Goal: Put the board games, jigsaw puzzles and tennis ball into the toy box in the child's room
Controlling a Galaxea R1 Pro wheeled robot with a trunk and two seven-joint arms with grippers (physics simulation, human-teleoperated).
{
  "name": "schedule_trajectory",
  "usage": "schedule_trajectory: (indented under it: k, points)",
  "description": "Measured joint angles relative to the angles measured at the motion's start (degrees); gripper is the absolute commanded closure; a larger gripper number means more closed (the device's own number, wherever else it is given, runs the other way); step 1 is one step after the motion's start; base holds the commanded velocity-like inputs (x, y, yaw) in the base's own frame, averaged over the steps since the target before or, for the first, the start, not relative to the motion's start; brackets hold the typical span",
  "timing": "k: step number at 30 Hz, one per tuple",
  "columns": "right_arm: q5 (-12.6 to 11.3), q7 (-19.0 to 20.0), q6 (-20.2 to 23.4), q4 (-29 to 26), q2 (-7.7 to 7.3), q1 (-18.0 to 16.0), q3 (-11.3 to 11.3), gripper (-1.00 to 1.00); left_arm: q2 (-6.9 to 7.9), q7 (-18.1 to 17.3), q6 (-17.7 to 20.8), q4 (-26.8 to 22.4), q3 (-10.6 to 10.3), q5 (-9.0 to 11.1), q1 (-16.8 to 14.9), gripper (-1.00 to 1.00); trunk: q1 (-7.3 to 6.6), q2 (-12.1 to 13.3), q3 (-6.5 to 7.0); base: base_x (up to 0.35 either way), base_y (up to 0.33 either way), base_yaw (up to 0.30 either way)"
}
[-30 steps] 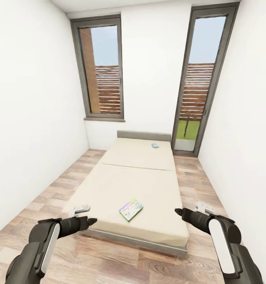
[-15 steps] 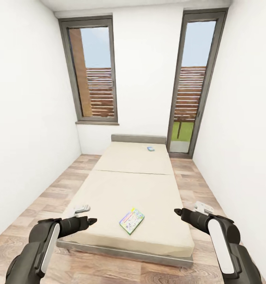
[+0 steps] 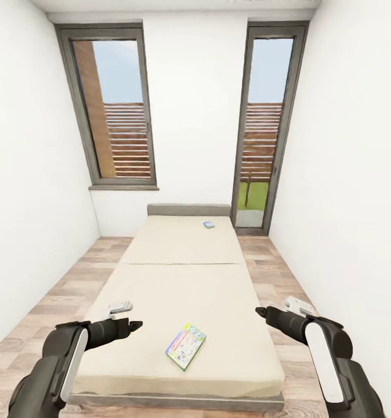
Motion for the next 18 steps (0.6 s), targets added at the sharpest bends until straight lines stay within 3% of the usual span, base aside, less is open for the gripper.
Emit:
schedule_trajectory:
  k: [8, 18]
  points:
    - [0.00, -0.07, -1.03, -0.03, -0.06, 0.04, 0.16, -1.00, 0.00, 0.00, 0.00, 0.00, 0.00, 0.00, -0.01, -1.00, 0.00, -0.02, 0.53, 0.256, -0.010, -0.192]
    - [0.01, -0.09, -1.31, 0.01, -0.01, -0.03, 0.19, -1.00, 0.01, 0.01, -0.08, -0.02, 0.03, -0.06, 0.02, -1.00, 0.01, -0.02, 0.66, 0.252, -0.021, -0.027]
